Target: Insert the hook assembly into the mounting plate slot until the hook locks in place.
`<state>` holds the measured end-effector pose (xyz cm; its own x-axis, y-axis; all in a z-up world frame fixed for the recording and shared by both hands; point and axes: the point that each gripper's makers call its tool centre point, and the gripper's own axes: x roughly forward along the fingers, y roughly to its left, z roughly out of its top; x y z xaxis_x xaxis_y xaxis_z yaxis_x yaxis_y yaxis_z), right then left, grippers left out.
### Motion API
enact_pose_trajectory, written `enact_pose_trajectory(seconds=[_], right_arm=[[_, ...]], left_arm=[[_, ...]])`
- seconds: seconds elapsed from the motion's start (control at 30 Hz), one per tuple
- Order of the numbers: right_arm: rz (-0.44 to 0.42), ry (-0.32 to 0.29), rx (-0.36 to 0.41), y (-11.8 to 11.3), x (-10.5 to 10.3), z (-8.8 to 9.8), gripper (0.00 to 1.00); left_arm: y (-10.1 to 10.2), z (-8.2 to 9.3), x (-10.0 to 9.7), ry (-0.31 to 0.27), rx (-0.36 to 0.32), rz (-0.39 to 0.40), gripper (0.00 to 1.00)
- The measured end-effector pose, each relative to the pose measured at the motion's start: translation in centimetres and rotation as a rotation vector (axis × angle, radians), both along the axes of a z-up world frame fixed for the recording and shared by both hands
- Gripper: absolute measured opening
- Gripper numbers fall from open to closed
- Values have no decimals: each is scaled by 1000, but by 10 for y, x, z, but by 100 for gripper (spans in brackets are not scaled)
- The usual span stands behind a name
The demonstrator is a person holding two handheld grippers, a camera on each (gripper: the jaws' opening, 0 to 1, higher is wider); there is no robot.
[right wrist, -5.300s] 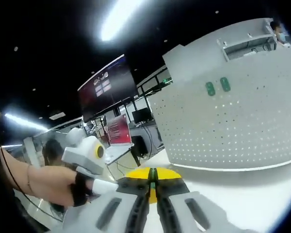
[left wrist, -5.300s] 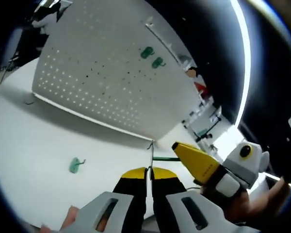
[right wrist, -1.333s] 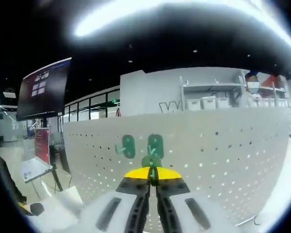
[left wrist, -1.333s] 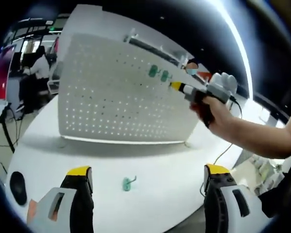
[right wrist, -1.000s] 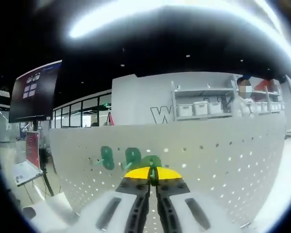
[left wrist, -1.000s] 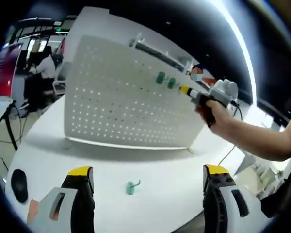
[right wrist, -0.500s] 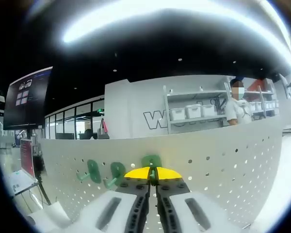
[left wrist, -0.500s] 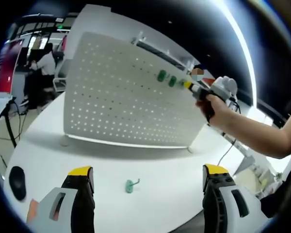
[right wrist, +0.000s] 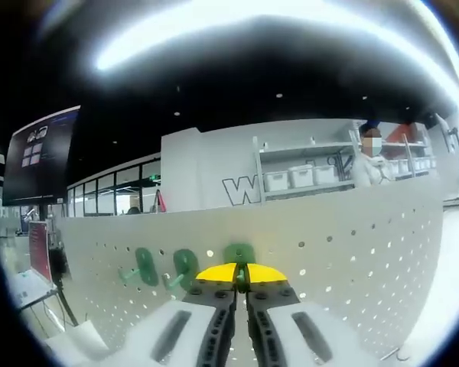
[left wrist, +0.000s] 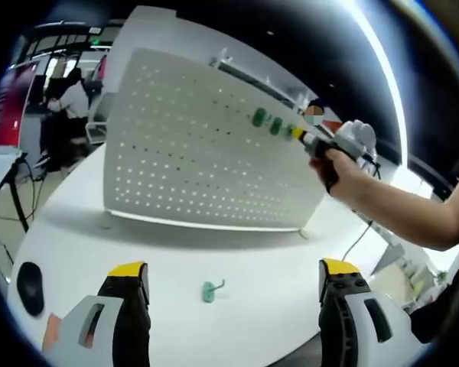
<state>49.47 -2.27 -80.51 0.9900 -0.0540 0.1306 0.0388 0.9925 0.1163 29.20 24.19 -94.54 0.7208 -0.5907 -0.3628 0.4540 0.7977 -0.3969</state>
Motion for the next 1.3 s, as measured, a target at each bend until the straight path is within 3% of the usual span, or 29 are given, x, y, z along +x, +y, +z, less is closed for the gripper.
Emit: enact_pose_trajectory(seconds=[0.13,0.3,0.4,0.5,0.6,0.7,0.87,1.0,1.1,1.2,1.3], right_arm=[[-7,4,39,-1,3,0,0],[-19,7,23,-1,4,-1,0],[-9,23,57,-1,4,-1,0],[-14,36,15,1,4,-1,2],[-5,47,-5,5,2,0,9],[18,5,31,6,-4,16,15],[53,-30,-9,4,-16,39,19],[104,-35,-21,2,-25,45,22],[209,34,-58,10,-32,33,23],[263,112,-107,12,-43,14,23],[320,185,-102,15,-57,-7,23]], left_arm=[[1,1,0,2,-31,8,93],[1,-7,-1,15,-4,2,93],[1,-10,-2,18,1,0,93],[0,-10,-3,22,-14,1,93],[-1,-12,-3,27,-6,-3,94],[-1,-14,-5,41,-5,-12,94],[6,-19,-9,60,14,-3,94],[7,-22,-13,73,26,-6,94],[9,-19,-13,67,22,10,94],[10,-18,-15,71,25,15,93],[9,-20,-17,84,37,12,92]])
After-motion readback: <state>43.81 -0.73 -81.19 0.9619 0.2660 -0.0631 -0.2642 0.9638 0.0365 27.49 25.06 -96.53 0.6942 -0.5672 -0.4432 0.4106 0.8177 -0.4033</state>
